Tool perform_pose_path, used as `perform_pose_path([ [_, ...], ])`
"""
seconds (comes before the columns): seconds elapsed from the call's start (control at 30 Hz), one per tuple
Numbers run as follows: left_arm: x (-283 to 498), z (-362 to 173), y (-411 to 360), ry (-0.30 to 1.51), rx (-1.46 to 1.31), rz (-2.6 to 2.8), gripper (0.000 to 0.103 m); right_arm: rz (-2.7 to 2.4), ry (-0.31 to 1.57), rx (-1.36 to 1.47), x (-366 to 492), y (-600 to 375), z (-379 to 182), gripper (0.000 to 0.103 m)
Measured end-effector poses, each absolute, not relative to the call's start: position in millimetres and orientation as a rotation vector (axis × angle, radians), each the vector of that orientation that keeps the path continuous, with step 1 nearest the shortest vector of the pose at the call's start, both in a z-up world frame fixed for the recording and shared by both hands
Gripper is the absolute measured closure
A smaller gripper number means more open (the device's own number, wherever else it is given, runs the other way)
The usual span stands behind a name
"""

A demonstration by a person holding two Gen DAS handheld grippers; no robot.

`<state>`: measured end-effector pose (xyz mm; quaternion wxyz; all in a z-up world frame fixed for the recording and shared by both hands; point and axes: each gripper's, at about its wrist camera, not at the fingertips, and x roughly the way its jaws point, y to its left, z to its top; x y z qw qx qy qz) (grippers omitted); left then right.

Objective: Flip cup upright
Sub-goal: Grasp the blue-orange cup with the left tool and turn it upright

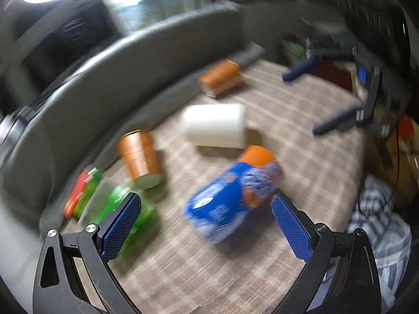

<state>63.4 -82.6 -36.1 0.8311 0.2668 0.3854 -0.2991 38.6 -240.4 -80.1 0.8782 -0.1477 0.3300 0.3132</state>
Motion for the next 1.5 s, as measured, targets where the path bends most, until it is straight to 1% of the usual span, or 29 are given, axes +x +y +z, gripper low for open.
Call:
perform_pose_path([
  [0.13, 69.2, -50.2, -119.7, 0.894, 0.719, -0.742, 0.003, 0.572, 0.700, -0.220, 30.3, -272.0, -86.1, 0.024],
  [0.33, 84.2, -72.2, -152.2, 1.002, 0.854, -0.792, 0.003, 0.499, 0.708, -0.133, 34.0, -302.1, -92.5, 0.024],
  [0.53, 86.3, -92.5, -164.5, 1.036, 0.986, -0.780, 0.007, 0.495, 0.698, -0.059, 41.9, -314.3, -92.4, 0.024],
  [0.7, 87.9, -103.1, -170.1, 1.039, 1.045, -0.781, 0.008, 0.485, 0.707, -0.037, 45.6, -315.5, -95.2, 0.024],
  [0.73, 89.8, -105.9, -171.3, 1.044, 1.050, -0.783, 0.010, 0.482, 0.707, -0.038, 45.6, -315.7, -95.2, 0.024],
  [0.77, 89.8, -107.3, -172.5, 1.048, 1.054, -0.782, 0.017, 0.479, 0.706, -0.037, 45.5, -316.1, -94.9, 0.024],
  [0.8, 92.0, -111.1, -174.8, 1.057, 1.055, -0.785, 0.021, 0.474, 0.706, -0.034, 45.6, -316.9, -94.6, 0.024],
  [0.87, 91.4, -112.2, -176.4, 1.067, 1.044, -0.789, 0.030, 0.463, 0.705, -0.028, 45.9, -318.7, -94.0, 0.024],
  [0.9, 91.2, -112.4, -176.8, 1.071, 1.037, -0.793, 0.032, 0.459, 0.704, -0.027, 45.6, -319.6, -94.0, 0.024],
  [1.1, 97.8, -103.8, -168.2, 1.050, 0.944, -0.773, 0.034, 0.455, 0.699, -0.025, 44.2, -316.7, -93.0, 0.024],
  [1.33, 113.1, -74.2, -134.9, 0.963, 0.692, -0.716, 0.036, 0.485, 0.690, -0.029, 45.7, -304.2, -92.3, 0.024],
  [1.5, 108.6, -68.5, -111.6, 0.907, 0.543, -0.674, 0.037, 0.500, 0.685, -0.026, 49.0, -295.8, -91.0, 0.024],
])
